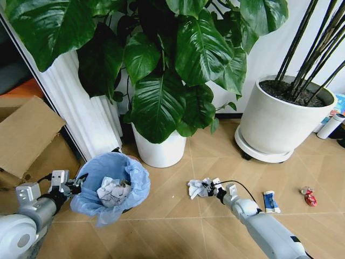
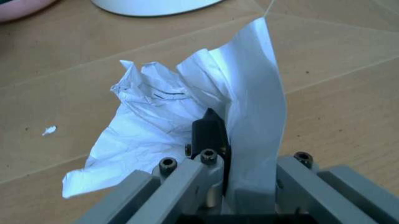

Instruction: Pick up the trash bin and place the garbage on the floor into it.

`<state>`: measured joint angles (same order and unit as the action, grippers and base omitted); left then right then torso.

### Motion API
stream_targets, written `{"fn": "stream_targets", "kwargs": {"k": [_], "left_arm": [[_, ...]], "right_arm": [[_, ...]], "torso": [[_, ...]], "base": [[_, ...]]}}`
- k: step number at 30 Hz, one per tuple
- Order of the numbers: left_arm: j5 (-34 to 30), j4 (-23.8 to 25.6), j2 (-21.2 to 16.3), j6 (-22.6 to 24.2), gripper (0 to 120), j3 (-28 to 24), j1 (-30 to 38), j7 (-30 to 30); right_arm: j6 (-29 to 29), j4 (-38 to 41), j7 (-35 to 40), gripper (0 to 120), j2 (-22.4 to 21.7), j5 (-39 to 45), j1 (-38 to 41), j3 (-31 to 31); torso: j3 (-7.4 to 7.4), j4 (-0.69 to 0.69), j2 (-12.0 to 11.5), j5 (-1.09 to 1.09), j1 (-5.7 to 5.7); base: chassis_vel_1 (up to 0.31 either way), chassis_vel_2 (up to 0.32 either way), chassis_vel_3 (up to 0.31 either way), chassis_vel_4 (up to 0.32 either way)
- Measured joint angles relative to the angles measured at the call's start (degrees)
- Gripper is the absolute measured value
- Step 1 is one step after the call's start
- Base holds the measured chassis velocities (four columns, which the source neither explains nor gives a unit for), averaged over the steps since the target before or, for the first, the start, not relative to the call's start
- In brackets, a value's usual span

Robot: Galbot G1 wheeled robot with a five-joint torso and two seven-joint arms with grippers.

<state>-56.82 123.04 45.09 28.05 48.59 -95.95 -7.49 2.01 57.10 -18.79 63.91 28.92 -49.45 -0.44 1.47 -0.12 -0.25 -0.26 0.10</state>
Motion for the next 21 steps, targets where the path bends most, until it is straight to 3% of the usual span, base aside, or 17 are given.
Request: {"fn": "stream_targets", "kwargs": {"k": [6,11,15,21], "left_arm": [[0.03,0.05,-0.01,-0.08,0,-0.26,-0.01,-0.02],[-0.20,-0.48,-1.43,-1.61,0,-1.52,-0.01,0.37],[-0.17,0.02,-1.96,-2.69,0,-4.10,0.65,0.45],[-0.07,-0.12,-3.05,-3.52,0,-8.15,2.76,0.30]], "right_arm": [[0.03,4.47,-0.75,0,-3.26,1.59,-1.44,1.12],[1.44,17.94,-4.09,0,-8.95,4.84,-5.39,5.06],[4.11,30.64,-12.17,0,-13.63,14.05,-8.35,8.23],[6.90,39.94,-17.27,0,-16.71,19.33,-7.53,7.29]], "torso": [[0.00,0.00,0.00,0.01,0.00],[0.00,-0.01,0.00,0.00,0.00],[-0.01,-0.01,0.00,0.00,-0.01],[-0.01,-0.01,0.00,0.00,-0.01]], "base": [[0.000,0.000,0.000,0.000],[0.000,0.000,0.000,0.000],[0.000,0.000,0.000,0.000],[0.000,0.000,0.000,0.000]]}}
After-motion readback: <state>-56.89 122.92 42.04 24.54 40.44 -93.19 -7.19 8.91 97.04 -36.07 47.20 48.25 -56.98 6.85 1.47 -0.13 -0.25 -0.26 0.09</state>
